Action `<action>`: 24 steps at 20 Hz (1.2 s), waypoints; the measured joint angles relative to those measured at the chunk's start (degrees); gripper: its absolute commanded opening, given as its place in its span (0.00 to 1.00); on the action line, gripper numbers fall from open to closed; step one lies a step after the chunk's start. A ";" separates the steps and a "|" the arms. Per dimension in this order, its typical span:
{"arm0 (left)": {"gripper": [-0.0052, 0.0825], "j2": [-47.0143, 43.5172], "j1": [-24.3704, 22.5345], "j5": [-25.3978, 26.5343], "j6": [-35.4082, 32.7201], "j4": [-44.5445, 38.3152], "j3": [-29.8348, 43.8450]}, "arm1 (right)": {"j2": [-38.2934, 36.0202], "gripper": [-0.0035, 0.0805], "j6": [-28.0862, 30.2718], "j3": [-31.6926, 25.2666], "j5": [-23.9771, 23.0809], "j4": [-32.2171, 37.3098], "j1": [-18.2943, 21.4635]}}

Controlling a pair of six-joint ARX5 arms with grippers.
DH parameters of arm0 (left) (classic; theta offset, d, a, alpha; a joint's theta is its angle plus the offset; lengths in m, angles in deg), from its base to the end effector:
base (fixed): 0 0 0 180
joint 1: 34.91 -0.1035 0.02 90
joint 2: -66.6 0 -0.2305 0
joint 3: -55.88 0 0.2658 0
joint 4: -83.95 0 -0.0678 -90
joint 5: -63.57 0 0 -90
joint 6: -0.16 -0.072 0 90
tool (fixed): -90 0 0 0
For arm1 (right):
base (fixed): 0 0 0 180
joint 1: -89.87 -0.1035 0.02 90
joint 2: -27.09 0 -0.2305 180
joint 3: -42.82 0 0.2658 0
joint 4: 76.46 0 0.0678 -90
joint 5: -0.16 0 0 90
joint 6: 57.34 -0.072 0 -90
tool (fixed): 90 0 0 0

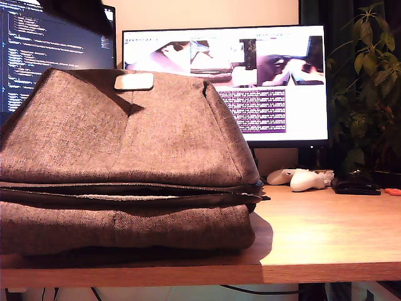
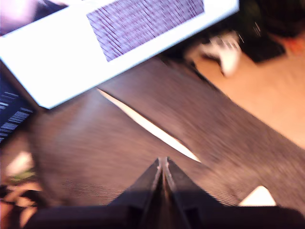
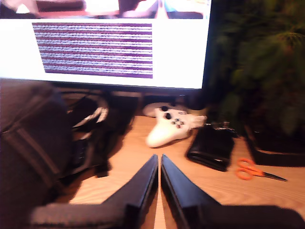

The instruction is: Pack the pair of socks inside the grey Google backpack

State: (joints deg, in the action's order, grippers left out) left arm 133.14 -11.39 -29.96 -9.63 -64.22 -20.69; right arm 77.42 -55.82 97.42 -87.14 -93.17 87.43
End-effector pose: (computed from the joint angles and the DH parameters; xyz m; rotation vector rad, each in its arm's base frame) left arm 0.2913 -0.1316 0.3094 0.2323 0.3377 -0.4980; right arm 0.2740 0.0151 0.2706 -0.0259 0.2160 0.0922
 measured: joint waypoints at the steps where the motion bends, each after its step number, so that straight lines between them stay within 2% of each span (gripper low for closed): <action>1: 0.04 -1.03 -1.25 0.00 0.24 0.00 0.00 | 0.00 0.03 0.00 0.00 0.46 0.02 0.74; 5: 0.04 -4.63 -6.38 -0.92 0.63 -0.68 1.57 | -1.40 0.03 0.00 0.00 2.75 -0.39 2.78; 9: 0.04 -10.08 -10.75 -2.34 0.90 -1.40 7.76 | -4.24 0.03 0.04 0.00 3.21 -2.08 3.61; 13: 0.04 -17.64 -14.27 -2.82 0.92 -4.76 14.45 | -6.86 0.03 0.04 0.00 4.07 -7.56 3.89; 14: 0.04 -20.02 -14.62 -2.82 3.39 -5.53 16.15 | -7.80 0.03 0.02 0.00 4.07 -8.24 3.89; 18: 0.04 -26.08 -14.62 -2.86 5.16 -5.90 20.33 | -12.70 0.03 0.02 0.00 4.07 -10.03 3.89; 21: 0.04 -27.54 -14.62 -2.84 5.18 -5.88 20.57 | -14.49 0.03 0.00 0.00 4.15 -12.07 3.89; 24: 0.04 -29.07 -14.62 -2.80 5.18 -2.27 20.57 | -14.05 0.03 0.00 0.00 4.22 -14.73 3.89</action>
State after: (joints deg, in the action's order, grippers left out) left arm 104.08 -26.01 -32.76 -4.45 -66.49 -0.12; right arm 63.36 -55.82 97.42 -82.92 -107.90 91.32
